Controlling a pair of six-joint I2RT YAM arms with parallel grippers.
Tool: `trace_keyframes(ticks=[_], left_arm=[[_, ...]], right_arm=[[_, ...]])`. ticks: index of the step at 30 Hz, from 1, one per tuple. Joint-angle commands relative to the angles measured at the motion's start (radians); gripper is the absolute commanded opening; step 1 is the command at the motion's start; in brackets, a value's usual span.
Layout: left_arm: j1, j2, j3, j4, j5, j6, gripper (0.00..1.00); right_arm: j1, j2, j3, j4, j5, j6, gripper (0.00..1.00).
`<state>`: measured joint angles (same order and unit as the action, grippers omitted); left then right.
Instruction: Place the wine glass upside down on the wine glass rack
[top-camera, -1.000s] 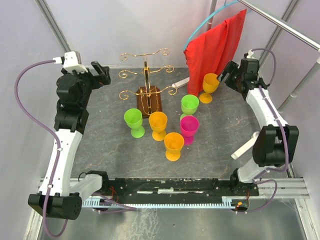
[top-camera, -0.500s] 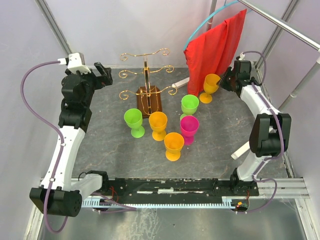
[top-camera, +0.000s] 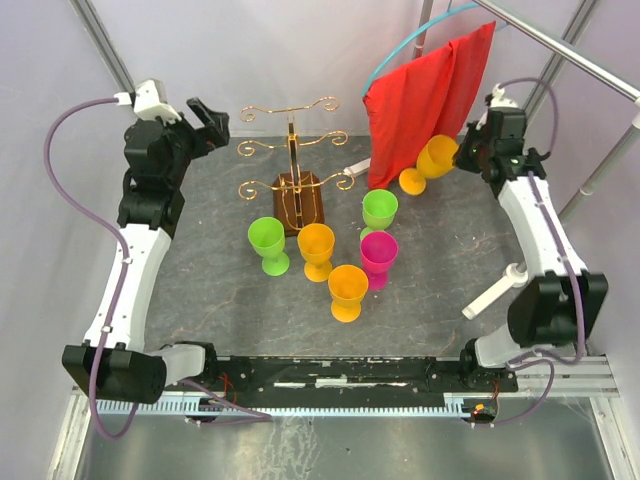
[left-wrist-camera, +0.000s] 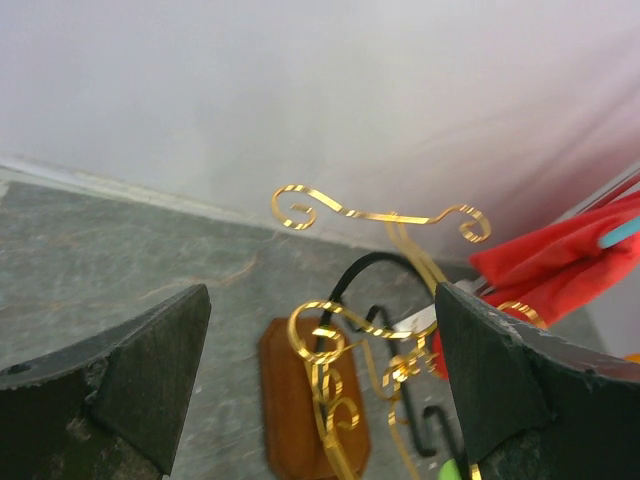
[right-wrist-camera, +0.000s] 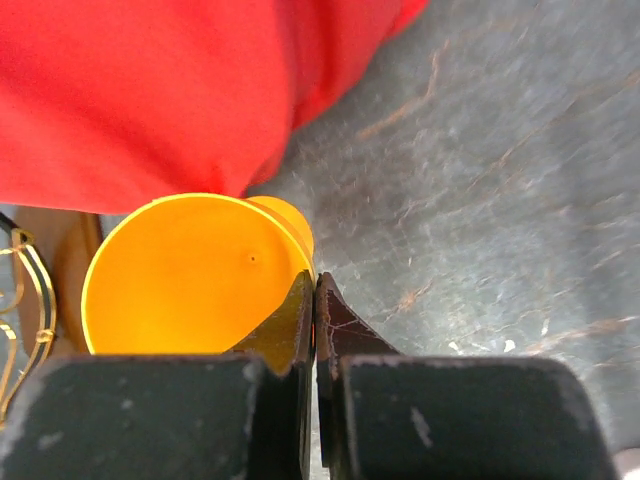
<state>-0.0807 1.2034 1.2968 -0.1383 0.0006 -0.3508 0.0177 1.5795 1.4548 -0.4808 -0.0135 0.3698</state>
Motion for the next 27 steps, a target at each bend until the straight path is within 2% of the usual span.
trace_keyframes(ticks=[1,6,11,15,20,24,27], left_arm=[[0.0,0.014,0.135,0.005,0.03,-0.192,0.99],[0.002,0.046,0.205,-0.055,0.052,-0.386,0.99],[0.001,0.05,0.157,-0.018,0.091,-0.656,0.99],[-0.001,0.006,0.078,0.035,0.039,-0.849,0.99],[-0.001,-0.043,0.018,0.11,0.01,-1.008,0.99],[-0.003,-0.081,-0.058,0.144,-0.001,-1.184,0.99],[-0.006,-0.109,-0.101,0.173,-0.015,-1.244,1.0]], right_arm=[[0.004,-0.23,0.094,0.009,0.055,-0.085,0.01],[0.009,-0.411,0.035,0.192,-0.091,-0.069,0.01],[0.041,-0.444,-0.005,0.455,-0.258,0.06,0.01],[0.141,-0.374,0.001,0.622,-0.263,0.063,0.01],[0.295,-0.238,0.04,0.783,-0.226,0.026,0.01],[0.442,-0.129,0.109,0.811,-0.172,-0.135,0.01],[0.523,-0.069,0.128,0.865,-0.129,-0.212,0.01]])
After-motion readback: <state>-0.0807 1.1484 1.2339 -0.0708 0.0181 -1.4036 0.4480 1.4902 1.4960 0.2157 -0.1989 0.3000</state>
